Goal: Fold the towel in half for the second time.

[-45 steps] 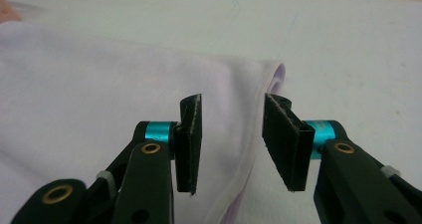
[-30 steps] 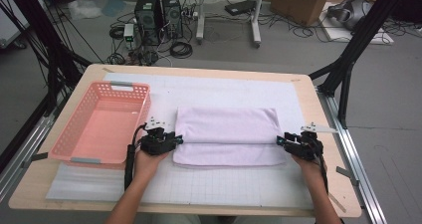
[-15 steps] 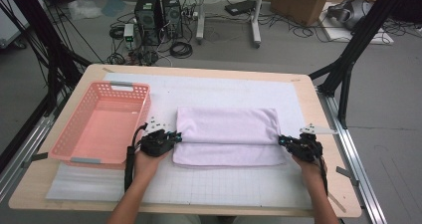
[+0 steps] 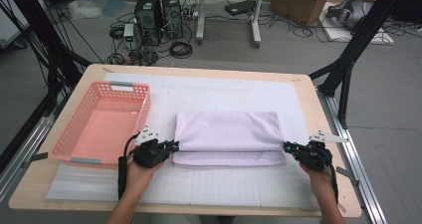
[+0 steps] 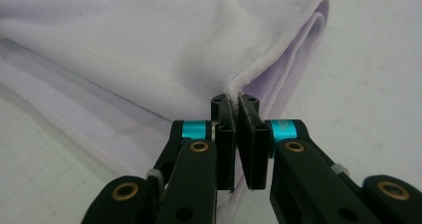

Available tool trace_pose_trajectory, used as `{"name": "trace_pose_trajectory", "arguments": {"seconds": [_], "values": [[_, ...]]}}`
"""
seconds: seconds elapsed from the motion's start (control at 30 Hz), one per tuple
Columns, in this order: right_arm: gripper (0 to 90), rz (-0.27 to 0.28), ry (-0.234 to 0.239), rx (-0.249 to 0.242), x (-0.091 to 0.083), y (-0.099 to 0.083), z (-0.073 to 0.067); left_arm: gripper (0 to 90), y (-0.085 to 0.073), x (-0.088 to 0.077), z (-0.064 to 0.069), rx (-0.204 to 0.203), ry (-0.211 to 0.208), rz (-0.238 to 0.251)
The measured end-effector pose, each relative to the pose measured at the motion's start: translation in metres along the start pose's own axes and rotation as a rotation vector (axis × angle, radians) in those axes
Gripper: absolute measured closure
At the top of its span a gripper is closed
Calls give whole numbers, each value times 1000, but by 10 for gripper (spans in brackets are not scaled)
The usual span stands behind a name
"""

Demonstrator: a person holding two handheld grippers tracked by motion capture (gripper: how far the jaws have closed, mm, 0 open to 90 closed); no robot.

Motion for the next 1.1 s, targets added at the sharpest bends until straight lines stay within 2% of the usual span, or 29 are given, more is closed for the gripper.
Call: {"name": "trace_pose_trajectory", "arguments": {"seconds": [0.27, 0.4, 0.5, 0.53, 0.57, 0.6, 0.67, 0.73, 0.77, 0.8, 0.87, 0.9, 0.93, 0.97, 1.0, 1.07, 1.1], "values": [[858, -2, 4, -12, -19, -12, -9, 835, -13, -11, 9, -8, -7, -3], [858, -3, 4, -20, -24, -15, -14, 833, -20, -16, 14, 4, -4, -18], [853, -23, -2, -27, -26, -18, -16, 824, -26, -17, 17, 13, -3, -47], [819, -31, 0, -27, -26, -19, -17, 797, -26, -16, 17, 12, 3, -52], [658, -15, -21, -1, -27, -19, -15, 604, -24, -15, 16, 12, 19, -57], [658, -15, -21, -1, -27, -19, -15, 604, -22, -15, 16, 4, 34, -47], [627, 39, -47, 27, -31, -15, -13, 515, -18, -17, 15, 1, 46, -12], [635, 89, -63, 11, -35, -10, -14, 482, -14, -19, 14, 17, 61, 27], [684, 106, -59, -18, -32, -7, -16, 490, -13, -18, 11, 18, 65, 45], [684, 106, -59, -18, -32, -7, -16, 492, -13, -18, 11, 18, 65, 45], [708, 70, -39, -34, -22, -7, -19, 491, -13, -15, 7, 13, 74, 43], [718, 32, -34, -52, -9, -9, -21, 487, -14, -15, 7, 11, 74, 43], [719, 3, -35, -58, -4, -10, -21, 483, -14, -14, 6, 7, 73, 47], [719, 3, -35, -58, -4, -10, -21, 483, -13, -14, 5, 6, 69, 52], [751, -45, -33, -71, 3, -13, -21, 467, -13, -14, 5, 7, 62, 56], [770, -114, -54, -79, 4, -20, -18, 437, -12, -14, 4, 14, 51, 56], [770, -114, -54, -79, 4, -20, -18, 437, -12, -14, 4, 10, 52, 60]]}}
Point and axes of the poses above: each handheld gripper's, and its own axes: x roughly forward along the jaws, y roughly out of its top, z roughly to its right, the point moved 2 cm from there along x, roughly forward along the jaws, and after that the axes turned 3 degrees about z, right-handed, at the moved point
